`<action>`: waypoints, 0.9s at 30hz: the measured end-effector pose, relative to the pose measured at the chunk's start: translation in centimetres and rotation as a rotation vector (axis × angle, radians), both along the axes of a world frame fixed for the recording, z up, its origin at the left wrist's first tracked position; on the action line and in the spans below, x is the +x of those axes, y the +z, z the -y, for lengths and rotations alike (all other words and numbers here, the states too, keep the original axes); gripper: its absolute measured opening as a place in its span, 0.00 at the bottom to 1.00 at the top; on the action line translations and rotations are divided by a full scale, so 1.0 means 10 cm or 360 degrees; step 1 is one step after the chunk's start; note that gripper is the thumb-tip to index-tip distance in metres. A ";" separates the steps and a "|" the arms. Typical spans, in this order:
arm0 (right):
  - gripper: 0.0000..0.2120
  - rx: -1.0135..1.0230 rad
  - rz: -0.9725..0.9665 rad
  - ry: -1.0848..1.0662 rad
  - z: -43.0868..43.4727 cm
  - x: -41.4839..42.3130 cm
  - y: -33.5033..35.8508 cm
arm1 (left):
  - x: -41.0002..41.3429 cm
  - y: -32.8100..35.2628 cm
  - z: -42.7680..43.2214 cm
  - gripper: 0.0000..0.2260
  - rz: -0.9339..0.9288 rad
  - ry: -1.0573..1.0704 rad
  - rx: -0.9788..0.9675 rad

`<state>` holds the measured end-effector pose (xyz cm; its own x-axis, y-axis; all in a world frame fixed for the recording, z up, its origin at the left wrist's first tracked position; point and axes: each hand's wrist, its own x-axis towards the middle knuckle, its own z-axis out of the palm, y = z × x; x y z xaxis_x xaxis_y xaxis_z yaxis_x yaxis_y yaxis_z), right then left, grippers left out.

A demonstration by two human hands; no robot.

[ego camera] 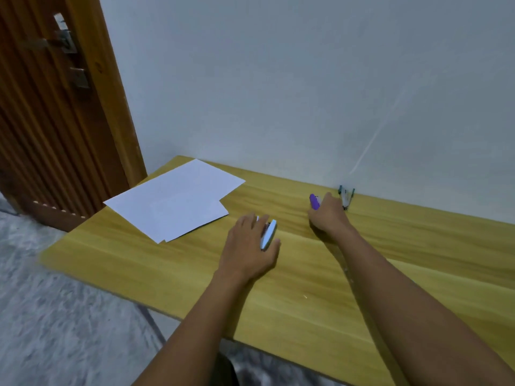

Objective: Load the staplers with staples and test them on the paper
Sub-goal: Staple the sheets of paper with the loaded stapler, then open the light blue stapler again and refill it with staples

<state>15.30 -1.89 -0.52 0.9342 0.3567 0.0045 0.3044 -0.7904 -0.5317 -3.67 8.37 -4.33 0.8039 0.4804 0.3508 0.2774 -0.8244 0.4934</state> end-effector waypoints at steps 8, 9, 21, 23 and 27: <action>0.30 0.0173 0.0029 -0.0107 -0.21 0.28 -0.09 | 0.07 -0.10 -0.07 0.22 -0.0117 0.0057 0.0096; 0.29 0.0177 0.0031 -0.0086 -0.22 0.28 -0.09 | 0.07 -0.10 -0.06 0.22 -0.0122 0.0064 0.0084; 0.08 0.0044 0.0223 0.0025 0.00 0.21 -0.26 | 0.05 -0.06 -0.03 0.24 -0.0151 0.0069 0.0057; 0.07 0.0034 0.0225 0.0020 -0.02 0.22 -0.23 | 0.04 -0.06 -0.03 0.23 -0.0141 0.0062 0.0055; 0.18 0.0022 0.0226 -0.0016 -0.04 0.14 -0.18 | 0.02 -0.03 -0.04 0.22 -0.0104 0.0004 0.0068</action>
<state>16.70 -1.50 -2.28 0.9274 0.3462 0.1415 0.3692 -0.7868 -0.4946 -3.45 8.74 -4.67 0.8246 0.4680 0.3179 0.3098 -0.8437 0.4385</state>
